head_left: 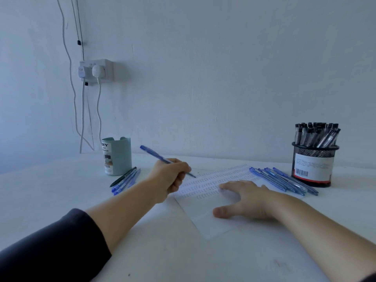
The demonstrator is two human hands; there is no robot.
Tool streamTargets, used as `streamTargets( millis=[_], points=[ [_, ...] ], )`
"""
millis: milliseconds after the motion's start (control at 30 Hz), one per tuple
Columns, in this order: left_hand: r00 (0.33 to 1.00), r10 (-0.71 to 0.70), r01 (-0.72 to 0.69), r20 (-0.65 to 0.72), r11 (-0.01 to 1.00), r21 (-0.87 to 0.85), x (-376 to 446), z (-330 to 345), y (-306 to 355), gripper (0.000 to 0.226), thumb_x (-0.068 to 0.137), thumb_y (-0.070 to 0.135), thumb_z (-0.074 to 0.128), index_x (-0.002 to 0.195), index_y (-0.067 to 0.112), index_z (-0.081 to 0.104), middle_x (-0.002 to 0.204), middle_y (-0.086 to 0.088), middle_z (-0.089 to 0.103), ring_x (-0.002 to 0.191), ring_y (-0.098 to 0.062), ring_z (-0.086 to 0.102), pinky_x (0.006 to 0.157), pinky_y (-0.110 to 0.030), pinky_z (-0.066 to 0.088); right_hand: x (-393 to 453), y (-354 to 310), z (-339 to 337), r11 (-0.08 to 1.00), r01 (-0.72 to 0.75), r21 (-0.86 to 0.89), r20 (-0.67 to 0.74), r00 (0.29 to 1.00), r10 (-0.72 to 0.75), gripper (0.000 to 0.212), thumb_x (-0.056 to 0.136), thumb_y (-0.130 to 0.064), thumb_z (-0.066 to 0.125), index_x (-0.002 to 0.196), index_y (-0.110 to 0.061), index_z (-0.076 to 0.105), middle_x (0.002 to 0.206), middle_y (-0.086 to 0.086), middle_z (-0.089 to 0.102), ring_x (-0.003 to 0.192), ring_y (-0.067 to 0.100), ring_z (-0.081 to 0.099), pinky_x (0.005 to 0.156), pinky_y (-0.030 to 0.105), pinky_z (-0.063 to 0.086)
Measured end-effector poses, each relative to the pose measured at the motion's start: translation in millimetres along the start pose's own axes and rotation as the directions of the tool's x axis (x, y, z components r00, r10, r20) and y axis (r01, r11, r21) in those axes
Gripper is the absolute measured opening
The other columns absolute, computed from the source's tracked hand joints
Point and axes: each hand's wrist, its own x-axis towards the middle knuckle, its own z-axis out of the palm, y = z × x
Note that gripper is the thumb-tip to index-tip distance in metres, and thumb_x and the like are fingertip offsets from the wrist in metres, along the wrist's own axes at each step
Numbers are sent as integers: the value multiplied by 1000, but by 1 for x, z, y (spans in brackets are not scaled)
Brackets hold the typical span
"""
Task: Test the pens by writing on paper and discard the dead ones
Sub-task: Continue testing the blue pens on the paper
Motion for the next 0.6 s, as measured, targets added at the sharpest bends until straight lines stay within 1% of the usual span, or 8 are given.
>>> streamTargets(
  millis=[67, 133, 200, 300, 400, 500, 600],
  points=[
    [1000, 9, -9, -9, 998, 57, -3, 6, -3, 20, 82, 0, 60, 65, 7, 52, 48, -6, 50, 37, -13, 39, 38, -17, 28, 0, 1, 0, 1000, 15, 1, -5, 1000, -15, 81, 76, -70, 56, 146, -43, 23, 158, -9, 15, 146, 12, 3, 117, 50, -4],
    [999, 40, -39, -10, 992, 121, -6, 12, -5, 14, 83, 0, 58, 70, 3, 55, 53, -10, 56, 37, -16, 49, 39, -17, 34, 1, 0, 0, 999, 36, 21, -7, 999, -36, 77, 78, -66, 58, 145, -44, 25, 158, -12, 14, 146, 10, -2, 115, 51, -9],
    [997, 72, -67, -20, 977, 202, -7, 15, -6, 9, 81, 0, 58, 73, 4, 56, 56, -11, 59, 38, -16, 51, 39, -16, 37, 2, -2, 1, 997, 67, 42, -11, 998, -67, 71, 79, -60, 60, 142, -48, 29, 158, -13, 13, 146, 9, -6, 114, 53, -12],
    [992, 118, -97, -45, 941, 324, -6, 18, -10, 10, 76, 2, 59, 68, 7, 55, 54, -9, 59, 36, -12, 43, 40, -16, 31, 3, -5, 2, 992, 107, 64, -12, 994, -106, 62, 82, -53, 61, 137, -54, 34, 158, -13, 13, 146, 8, -6, 114, 54, -13],
    [985, 161, -119, -67, 903, 413, -6, 19, -14, 13, 72, 3, 58, 60, 8, 55, 48, -6, 56, 30, -7, 37, 37, -12, 28, 5, -6, 4, 987, 116, 115, -4, 993, -116, 54, 81, -50, 62, 130, -59, 40, 158, -13, 15, 146, 7, -6, 114, 52, -12],
    [981, 183, -134, -72, 891, 434, -7, 20, -15, 13, 71, 3, 58, 59, 8, 56, 47, -6, 54, 29, -5, 38, 37, -10, 28, 6, -5, 5, 987, 111, 115, 5, 994, -112, 53, 80, -51, 62, 128, -61, 41, 158, -12, 16, 146, 8, -4, 114, 52, -10],
    [979, 194, -147, -64, 885, 441, -6, 19, -16, 14, 70, 3, 58, 58, 8, 56, 44, -4, 54, 31, -6, 40, 39, -12, 31, 5, -5, 4, 988, 107, 107, 13, 994, -109, 52, 82, -51, 60, 129, -61, 40, 156, -13, 19, 146, 9, 3, 115, 51, -7]
  ],
)
